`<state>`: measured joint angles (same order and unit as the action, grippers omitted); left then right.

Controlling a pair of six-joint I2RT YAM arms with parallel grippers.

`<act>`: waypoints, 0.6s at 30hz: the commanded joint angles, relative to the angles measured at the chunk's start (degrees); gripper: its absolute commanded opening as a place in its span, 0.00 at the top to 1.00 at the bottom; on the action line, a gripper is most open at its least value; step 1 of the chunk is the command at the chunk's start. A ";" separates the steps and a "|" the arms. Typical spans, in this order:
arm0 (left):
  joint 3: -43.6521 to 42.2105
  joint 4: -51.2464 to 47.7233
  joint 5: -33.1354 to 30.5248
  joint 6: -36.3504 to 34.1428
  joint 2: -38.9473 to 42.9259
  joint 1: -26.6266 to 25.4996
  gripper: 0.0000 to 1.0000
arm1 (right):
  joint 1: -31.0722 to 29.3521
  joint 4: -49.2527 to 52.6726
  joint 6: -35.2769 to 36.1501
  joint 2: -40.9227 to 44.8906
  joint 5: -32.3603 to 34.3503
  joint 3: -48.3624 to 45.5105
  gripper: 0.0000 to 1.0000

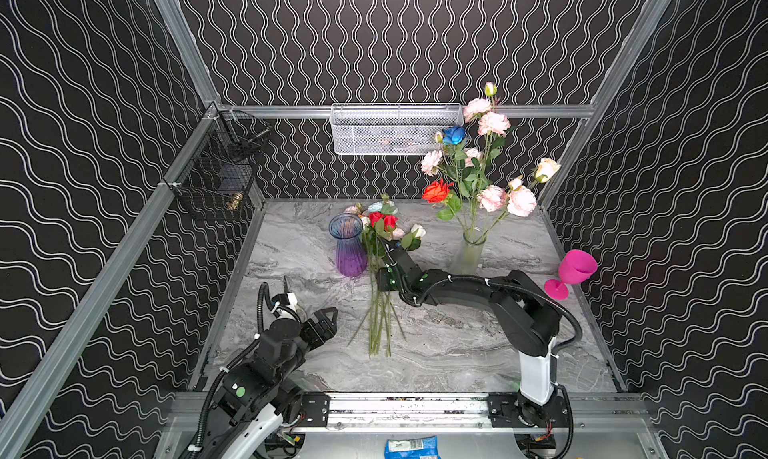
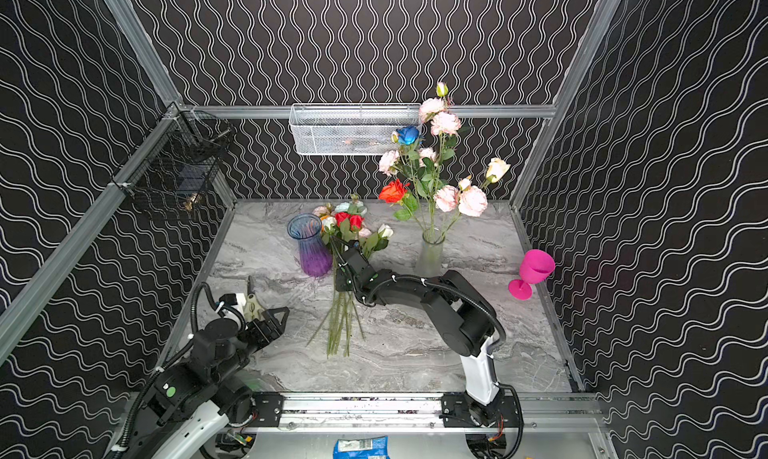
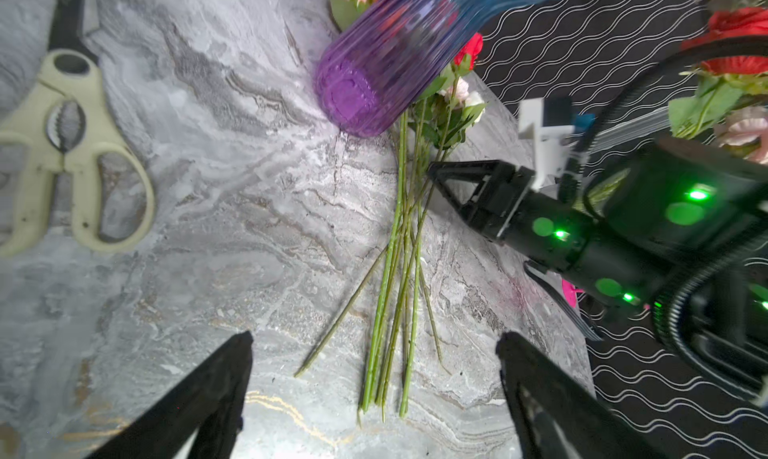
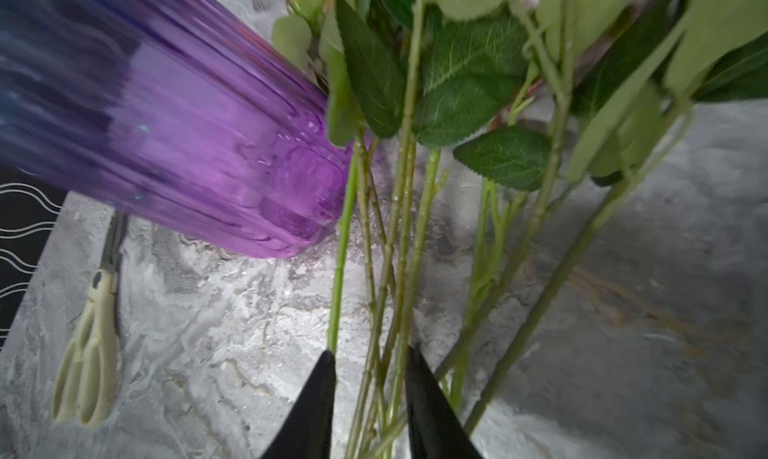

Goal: Arrange the flowers into the vase
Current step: 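Move the open right gripper back down to the rose pile, then close the right gripper on a red rose stem and lift it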

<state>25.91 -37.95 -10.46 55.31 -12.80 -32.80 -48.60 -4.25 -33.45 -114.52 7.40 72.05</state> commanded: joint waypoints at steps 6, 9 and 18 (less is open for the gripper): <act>-0.60 -3.93 -1.47 0.88 5.32 -0.07 0.05 | 1.99 2.22 -2.58 -5.26 -4.69 6.52 0.75; -0.08 -5.05 -2.51 0.19 6.85 -0.04 0.05 | 2.26 0.55 -2.86 -4.46 -5.02 5.37 0.76; 1.42 -4.85 -2.79 -0.47 6.21 0.01 0.04 | 2.62 -0.24 -4.47 -6.33 -8.25 6.11 0.86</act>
<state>26.96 -43.16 -12.51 55.33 -6.33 -32.80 -46.06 -4.05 -36.62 -120.40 0.67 77.49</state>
